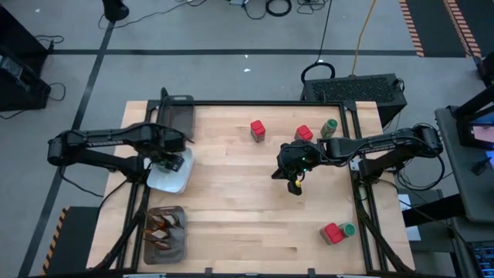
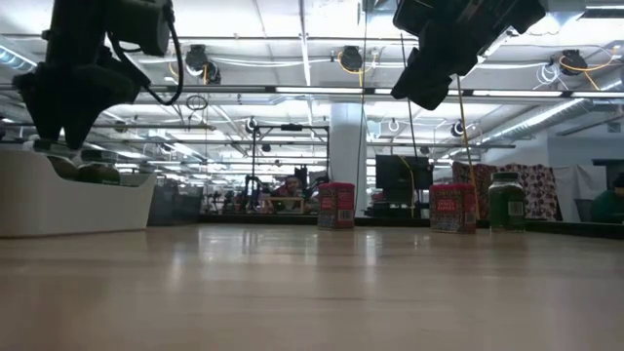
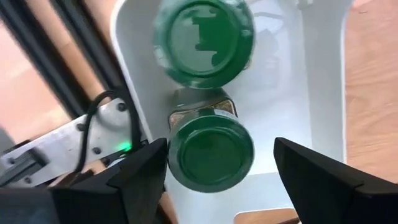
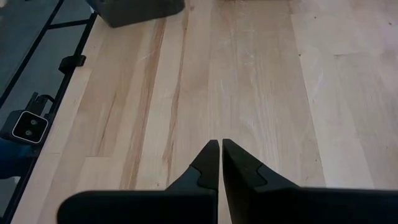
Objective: Sort spices by type
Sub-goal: Put the green seasoning bottle into the white bin
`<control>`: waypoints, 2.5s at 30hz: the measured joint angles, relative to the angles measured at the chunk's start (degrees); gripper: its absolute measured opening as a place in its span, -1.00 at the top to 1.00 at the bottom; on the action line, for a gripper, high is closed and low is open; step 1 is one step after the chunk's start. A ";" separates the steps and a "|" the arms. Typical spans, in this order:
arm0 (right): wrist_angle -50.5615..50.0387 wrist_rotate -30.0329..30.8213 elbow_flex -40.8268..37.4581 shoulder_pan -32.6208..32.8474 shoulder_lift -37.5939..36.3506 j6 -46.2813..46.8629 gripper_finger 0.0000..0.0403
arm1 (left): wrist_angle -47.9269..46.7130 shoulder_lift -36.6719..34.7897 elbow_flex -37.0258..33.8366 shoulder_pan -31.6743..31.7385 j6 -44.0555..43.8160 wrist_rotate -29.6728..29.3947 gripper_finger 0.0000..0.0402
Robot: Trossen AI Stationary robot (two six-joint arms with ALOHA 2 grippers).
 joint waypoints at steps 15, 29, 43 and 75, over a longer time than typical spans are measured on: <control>0.00 0.00 0.00 0.00 0.00 0.00 1.00 | -4.61 -0.02 13.80 0.02 -0.03 -6.53 -0.48; -2.92 7.47 0.00 -0.46 -0.11 4.64 1.00 | 28.81 3.19 17.58 -4.80 10.20 -11.93 -0.48; -31.52 15.13 -0.02 -27.21 -15.57 12.20 0.99 | 46.45 16.15 17.58 -5.88 26.44 -6.22 -0.48; -36.12 18.19 -0.02 -56.98 -1.48 7.32 -0.35 | 50.95 19.15 17.56 -5.27 22.51 -0.25 -0.48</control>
